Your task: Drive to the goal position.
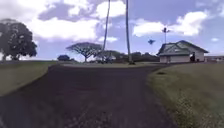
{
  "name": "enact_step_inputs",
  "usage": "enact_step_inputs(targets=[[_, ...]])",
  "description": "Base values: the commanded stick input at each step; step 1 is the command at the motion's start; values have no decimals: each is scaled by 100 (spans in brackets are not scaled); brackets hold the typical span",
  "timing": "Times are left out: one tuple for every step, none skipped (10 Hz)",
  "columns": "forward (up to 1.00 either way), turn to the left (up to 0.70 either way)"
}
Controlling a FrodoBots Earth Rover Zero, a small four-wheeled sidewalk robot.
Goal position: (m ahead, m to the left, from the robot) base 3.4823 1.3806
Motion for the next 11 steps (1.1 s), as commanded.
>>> enact_step_inputs(targets=[[50,50],[50,50],[50,50],[50,50],[50,50],[50,50],[50,50],[50,50],[50,50],[50,50],[50,50]])
